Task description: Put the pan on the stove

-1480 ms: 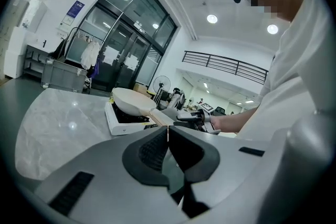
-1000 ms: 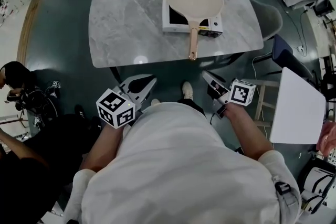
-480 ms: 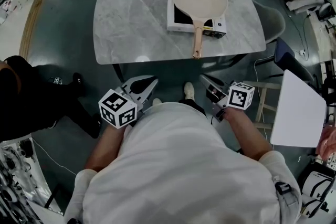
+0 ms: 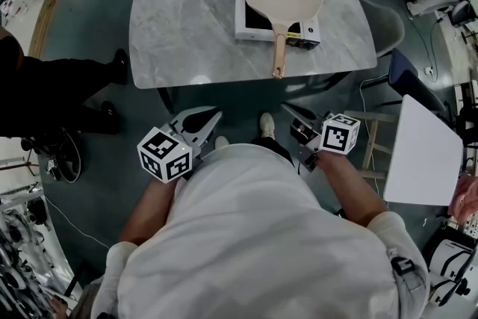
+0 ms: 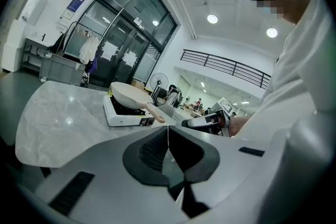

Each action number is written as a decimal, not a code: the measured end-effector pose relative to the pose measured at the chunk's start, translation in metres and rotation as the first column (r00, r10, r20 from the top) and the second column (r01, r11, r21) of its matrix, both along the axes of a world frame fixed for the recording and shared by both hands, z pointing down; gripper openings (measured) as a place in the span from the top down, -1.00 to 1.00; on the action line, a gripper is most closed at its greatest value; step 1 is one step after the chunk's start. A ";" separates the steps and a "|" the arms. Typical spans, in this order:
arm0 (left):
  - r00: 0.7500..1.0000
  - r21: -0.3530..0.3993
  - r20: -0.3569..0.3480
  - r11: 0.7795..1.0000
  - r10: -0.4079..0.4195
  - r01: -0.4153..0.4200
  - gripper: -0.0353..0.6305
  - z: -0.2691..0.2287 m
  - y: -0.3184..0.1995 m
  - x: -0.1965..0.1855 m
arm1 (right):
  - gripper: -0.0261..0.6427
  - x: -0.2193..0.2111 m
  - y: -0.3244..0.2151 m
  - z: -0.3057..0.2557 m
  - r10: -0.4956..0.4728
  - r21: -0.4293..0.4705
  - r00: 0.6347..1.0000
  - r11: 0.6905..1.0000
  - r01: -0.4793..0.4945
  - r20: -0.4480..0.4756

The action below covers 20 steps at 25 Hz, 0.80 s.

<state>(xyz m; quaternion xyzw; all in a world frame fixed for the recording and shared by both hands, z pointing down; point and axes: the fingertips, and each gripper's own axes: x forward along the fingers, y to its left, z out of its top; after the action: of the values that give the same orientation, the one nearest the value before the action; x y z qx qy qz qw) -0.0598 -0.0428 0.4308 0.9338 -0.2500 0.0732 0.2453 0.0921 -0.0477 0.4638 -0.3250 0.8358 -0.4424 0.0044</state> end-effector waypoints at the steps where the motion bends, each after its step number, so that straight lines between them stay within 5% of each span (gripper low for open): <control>1: 1.000 0.001 -0.001 1.000 0.002 -0.002 0.83 0.000 0.000 0.000 | 0.91 0.000 0.000 0.000 -0.001 0.002 1.000 1.000 0.001 -0.003; 20: 1.000 0.006 -0.002 1.000 0.015 -0.015 0.83 0.000 -0.004 0.007 | 0.91 0.007 -0.006 -0.002 0.003 0.018 1.000 1.000 -0.003 -0.019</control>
<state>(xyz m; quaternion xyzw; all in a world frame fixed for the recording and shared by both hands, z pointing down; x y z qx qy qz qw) -0.0527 -0.0472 0.4307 0.9365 -0.2427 0.0731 0.2422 0.0988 -0.0540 0.4613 -0.3304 0.8393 -0.4317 0.0002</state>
